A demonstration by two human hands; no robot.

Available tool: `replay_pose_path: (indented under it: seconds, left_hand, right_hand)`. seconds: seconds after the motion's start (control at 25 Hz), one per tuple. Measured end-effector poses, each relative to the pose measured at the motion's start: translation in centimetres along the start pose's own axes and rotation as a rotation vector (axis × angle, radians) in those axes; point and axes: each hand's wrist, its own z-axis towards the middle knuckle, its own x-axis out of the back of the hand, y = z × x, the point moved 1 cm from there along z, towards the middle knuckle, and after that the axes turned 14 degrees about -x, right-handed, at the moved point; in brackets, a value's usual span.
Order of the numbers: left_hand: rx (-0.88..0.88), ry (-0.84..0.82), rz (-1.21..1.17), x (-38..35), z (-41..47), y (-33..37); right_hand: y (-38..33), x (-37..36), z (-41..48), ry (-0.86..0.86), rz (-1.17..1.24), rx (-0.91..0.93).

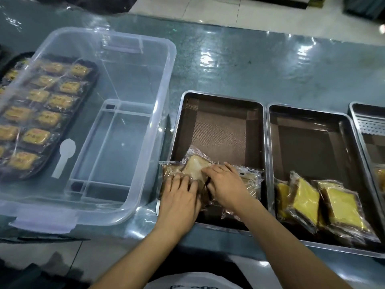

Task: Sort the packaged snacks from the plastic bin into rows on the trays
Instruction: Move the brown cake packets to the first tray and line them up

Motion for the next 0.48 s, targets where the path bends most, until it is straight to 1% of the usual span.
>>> replay_pose_path:
  seconds: [0.2, 0.36, 0.48]
  left_hand:
    - [0.012, -0.025, -0.019, -0.2, 3.6, -1.1]
    - [0.061, -0.034, -0.052, -0.2, 6.0, -2.1]
    - [0.102, -0.091, -0.027, -0.4, 7.8, -2.2]
  right_hand:
    - [0.6, 0.1, 2.4, -0.036, -0.055, -0.052]
    - [1.1, 0.5, 4.9, -0.056, -0.062, -0.016]
    - [2.2, 0.6, 6.8, -0.092, -0.037, -0.004]
